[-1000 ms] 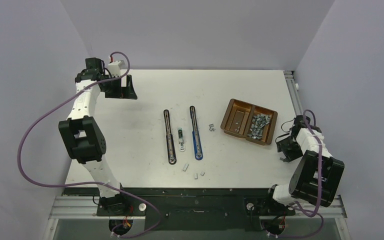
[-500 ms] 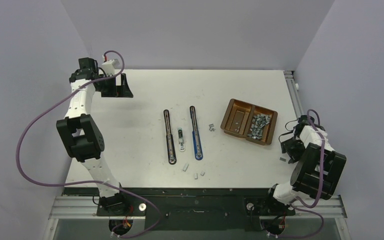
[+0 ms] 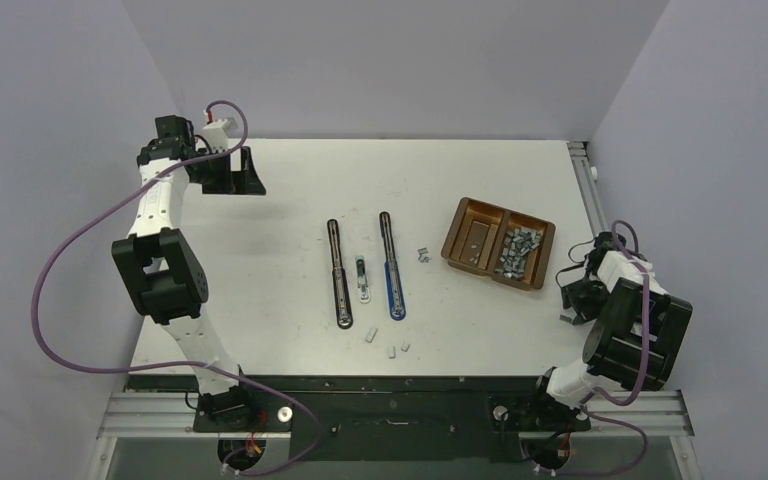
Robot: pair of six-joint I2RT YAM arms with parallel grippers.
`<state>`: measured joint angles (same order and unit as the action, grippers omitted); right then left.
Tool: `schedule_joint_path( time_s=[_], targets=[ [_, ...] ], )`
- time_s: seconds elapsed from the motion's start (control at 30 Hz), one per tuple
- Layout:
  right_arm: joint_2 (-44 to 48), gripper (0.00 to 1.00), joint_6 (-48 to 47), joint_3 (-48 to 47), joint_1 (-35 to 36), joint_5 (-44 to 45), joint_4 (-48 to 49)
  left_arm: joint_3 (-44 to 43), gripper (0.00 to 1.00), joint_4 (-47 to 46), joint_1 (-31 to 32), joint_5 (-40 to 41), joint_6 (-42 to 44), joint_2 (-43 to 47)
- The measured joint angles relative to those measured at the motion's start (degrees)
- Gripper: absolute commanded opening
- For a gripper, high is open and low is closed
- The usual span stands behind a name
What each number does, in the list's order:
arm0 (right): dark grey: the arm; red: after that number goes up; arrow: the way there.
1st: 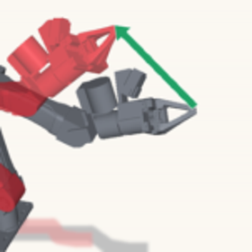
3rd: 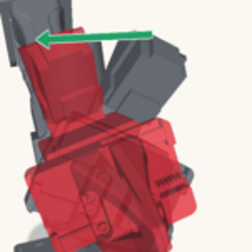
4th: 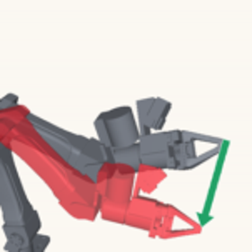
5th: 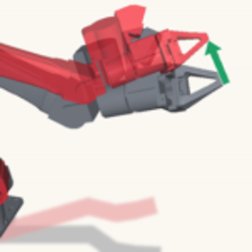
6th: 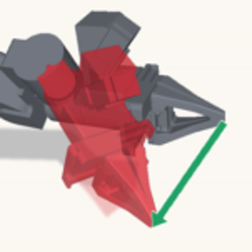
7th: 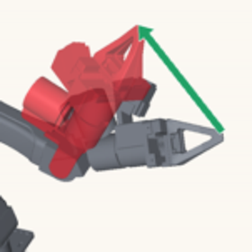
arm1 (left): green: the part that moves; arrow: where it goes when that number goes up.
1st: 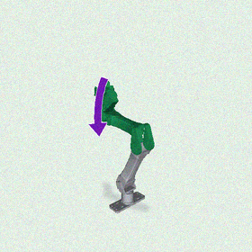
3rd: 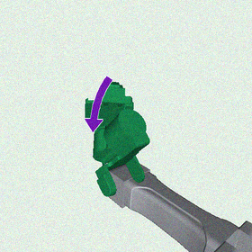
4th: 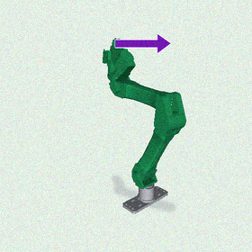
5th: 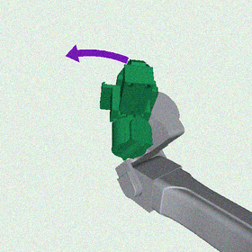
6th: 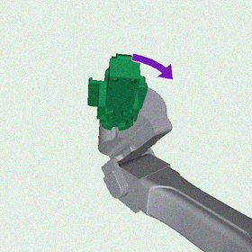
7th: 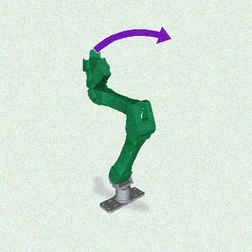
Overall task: Load the staples into the stapler
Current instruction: Adjust the staple at the center of the board.
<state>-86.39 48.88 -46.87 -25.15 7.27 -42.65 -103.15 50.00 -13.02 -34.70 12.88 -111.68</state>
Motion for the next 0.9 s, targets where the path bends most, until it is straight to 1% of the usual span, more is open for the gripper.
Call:
schedule_joint_path(
  time_s=[0.17,0.3,0.37,0.43,0.5,0.57,0.67,0.7,0.83,0.87,0.9],
  targets=[
    [-0.4,0.37,0.5,-0.1,0.0,-0.1,1.1,0.0,0.96,0.0,0.0,-0.2,0.0,0.0],
    [-1.2,0.3,0.8,-0.8,0.1,-0.2,1.9,-0.1,0.96,0.1,0.0,-0.3,0.0,0.0],
    [-1.3,0.23,0.9,-0.9,0.4,-0.3,2.3,-0.2,0.96,0.1,0.0,-0.3,0.0,0.0],
    [-1.4,0.2,1.1,-0.9,0.9,-0.3,2.8,-0.3,0.96,0.2,-0.1,-0.3,0.0,0.0],
    [-1.5,0.19,1.3,-0.9,1.5,-0.2,3.3,-0.4,0.96,0.2,-0.1,-0.3,0.0,0.0],
    [-1.5,0.19,1.3,-0.9,2.1,0.2,3.5,-0.4,0.96,0.2,-0.1,-0.3,0.0,0.0],
    [-1.5,0.26,1.3,-0.9,3.6,0.5,3.7,-0.4,0.96,0.4,-0.1,-0.3,0.0,0.0],
    [-1.5,0.27,1.4,-0.9,4.1,0.5,3.7,-0.4,0.96,0.4,-0.1,-0.3,0.1,0.0],
    [-1.5,0.28,1.1,-1.2,5.3,0.8,3.2,-0.4,0.96,0.4,-0.1,-0.3,0.1,0.0],
    [-1.5,0.29,1.0,-1.4,5.3,0.9,2.9,-0.4,0.96,0.4,-0.1,-0.3,0.1,0.0],
    [-1.5,0.33,0.9,-1.8,5.3,1.0,2.3,-0.4,0.96,0.4,-0.1,-0.3,0.1,0.0]
  ],
)
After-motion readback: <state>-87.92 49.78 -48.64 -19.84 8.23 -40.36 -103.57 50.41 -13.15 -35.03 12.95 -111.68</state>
